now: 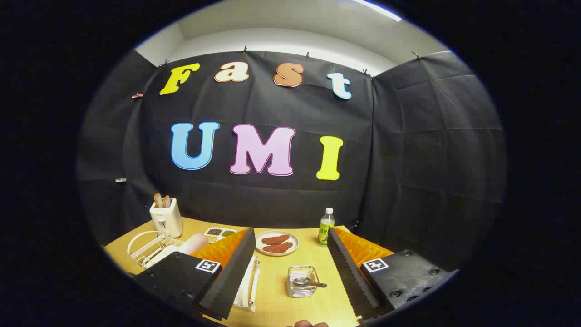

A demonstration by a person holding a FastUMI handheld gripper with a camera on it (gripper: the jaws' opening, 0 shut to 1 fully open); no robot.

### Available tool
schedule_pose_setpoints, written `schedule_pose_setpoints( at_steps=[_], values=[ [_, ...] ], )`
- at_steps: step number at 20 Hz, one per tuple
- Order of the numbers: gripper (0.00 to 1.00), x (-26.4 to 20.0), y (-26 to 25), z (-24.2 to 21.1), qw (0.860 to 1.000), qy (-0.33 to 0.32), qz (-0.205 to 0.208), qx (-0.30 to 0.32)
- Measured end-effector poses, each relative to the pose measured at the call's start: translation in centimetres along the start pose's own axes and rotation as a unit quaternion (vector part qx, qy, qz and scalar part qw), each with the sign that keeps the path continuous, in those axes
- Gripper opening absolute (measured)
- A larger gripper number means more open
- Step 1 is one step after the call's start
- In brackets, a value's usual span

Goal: Take the plate from the dish rack, then take the spoon from the basket and place it into the plate.

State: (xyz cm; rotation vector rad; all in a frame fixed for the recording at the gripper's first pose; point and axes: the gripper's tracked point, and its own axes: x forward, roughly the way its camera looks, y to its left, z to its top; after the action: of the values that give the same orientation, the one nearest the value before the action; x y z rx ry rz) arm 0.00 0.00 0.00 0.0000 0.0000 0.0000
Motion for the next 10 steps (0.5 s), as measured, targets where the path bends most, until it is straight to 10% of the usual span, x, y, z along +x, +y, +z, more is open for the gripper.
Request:
schedule_pose_setpoints(
  at_steps=[10],
  values=[
    [0.97, 0.1, 2.6, -0.4, 1.000, 0.009, 0.018, -0.014]
  ],
)
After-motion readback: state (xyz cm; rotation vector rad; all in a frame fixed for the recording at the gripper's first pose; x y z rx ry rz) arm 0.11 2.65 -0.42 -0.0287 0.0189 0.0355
